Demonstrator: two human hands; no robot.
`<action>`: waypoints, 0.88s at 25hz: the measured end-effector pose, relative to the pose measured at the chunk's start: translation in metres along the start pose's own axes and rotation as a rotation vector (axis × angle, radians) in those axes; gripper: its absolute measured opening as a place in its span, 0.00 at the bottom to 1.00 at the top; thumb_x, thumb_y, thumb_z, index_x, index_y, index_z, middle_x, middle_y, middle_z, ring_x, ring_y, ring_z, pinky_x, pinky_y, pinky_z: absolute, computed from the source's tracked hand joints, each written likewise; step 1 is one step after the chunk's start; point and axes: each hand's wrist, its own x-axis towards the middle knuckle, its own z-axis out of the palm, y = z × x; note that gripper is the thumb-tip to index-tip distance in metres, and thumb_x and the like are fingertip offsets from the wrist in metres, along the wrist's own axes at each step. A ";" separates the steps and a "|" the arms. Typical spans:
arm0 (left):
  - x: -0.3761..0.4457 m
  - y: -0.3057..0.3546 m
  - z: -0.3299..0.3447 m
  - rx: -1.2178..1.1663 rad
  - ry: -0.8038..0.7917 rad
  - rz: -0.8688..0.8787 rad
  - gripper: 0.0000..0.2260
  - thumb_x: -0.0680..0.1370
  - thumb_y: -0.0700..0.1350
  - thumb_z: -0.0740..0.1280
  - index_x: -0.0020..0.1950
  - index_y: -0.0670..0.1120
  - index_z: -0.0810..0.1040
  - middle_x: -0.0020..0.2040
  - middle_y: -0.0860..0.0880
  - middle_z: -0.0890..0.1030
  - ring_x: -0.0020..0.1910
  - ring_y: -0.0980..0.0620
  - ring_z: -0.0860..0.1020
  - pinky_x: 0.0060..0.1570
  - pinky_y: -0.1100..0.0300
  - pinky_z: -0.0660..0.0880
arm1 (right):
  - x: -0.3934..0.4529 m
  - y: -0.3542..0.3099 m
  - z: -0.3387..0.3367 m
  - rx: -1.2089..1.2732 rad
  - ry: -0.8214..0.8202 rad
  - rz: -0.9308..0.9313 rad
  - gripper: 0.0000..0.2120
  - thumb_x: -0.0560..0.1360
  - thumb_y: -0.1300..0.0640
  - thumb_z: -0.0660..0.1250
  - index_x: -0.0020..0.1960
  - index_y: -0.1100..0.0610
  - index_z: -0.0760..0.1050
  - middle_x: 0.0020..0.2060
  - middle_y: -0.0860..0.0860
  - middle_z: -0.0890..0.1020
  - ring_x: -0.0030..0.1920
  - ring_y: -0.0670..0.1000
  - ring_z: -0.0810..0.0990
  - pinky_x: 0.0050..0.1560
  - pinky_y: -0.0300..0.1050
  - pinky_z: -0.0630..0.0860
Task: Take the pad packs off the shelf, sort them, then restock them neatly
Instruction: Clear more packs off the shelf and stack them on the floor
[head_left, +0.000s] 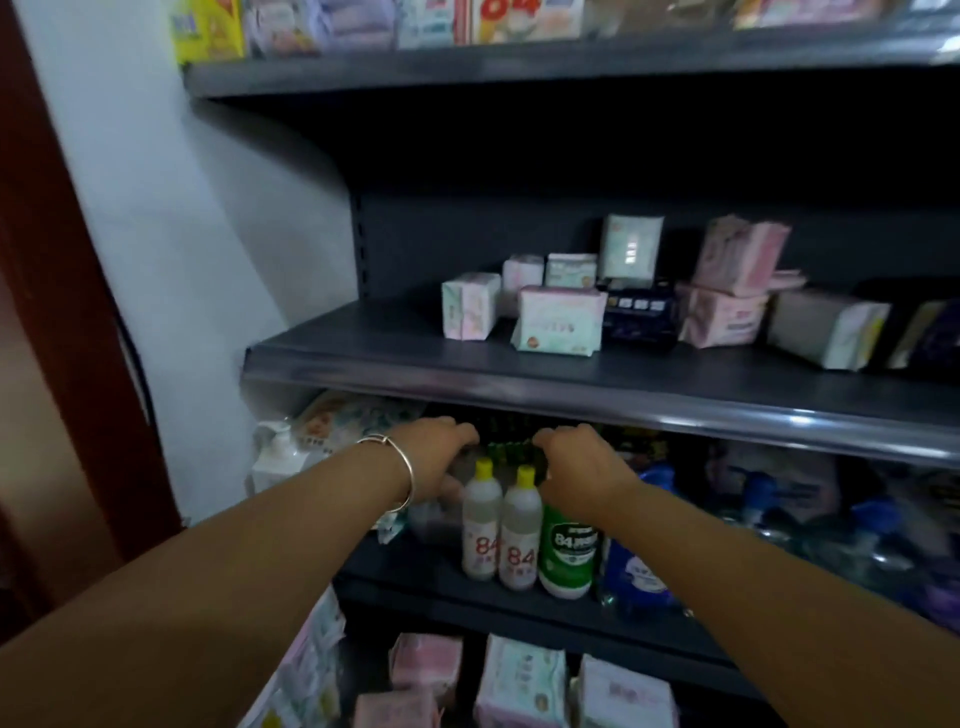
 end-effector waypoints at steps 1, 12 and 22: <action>0.001 0.010 -0.011 -0.010 0.028 0.005 0.29 0.75 0.50 0.68 0.73 0.47 0.62 0.68 0.44 0.68 0.66 0.45 0.69 0.62 0.58 0.66 | -0.006 0.011 -0.013 -0.001 0.018 0.009 0.19 0.75 0.61 0.63 0.66 0.60 0.69 0.60 0.59 0.75 0.62 0.60 0.72 0.57 0.50 0.74; 0.065 0.010 -0.068 -0.123 0.245 0.005 0.27 0.75 0.52 0.68 0.71 0.48 0.65 0.67 0.45 0.69 0.65 0.46 0.69 0.64 0.53 0.68 | 0.030 0.071 -0.077 0.000 0.126 0.124 0.20 0.75 0.57 0.65 0.65 0.62 0.69 0.58 0.59 0.76 0.59 0.58 0.72 0.55 0.52 0.75; 0.172 -0.037 -0.077 -0.136 0.466 -0.302 0.31 0.74 0.52 0.69 0.73 0.49 0.60 0.71 0.44 0.62 0.68 0.40 0.63 0.65 0.47 0.64 | 0.128 0.102 -0.076 0.017 0.171 0.111 0.40 0.72 0.44 0.69 0.75 0.61 0.57 0.70 0.57 0.66 0.69 0.59 0.63 0.68 0.49 0.62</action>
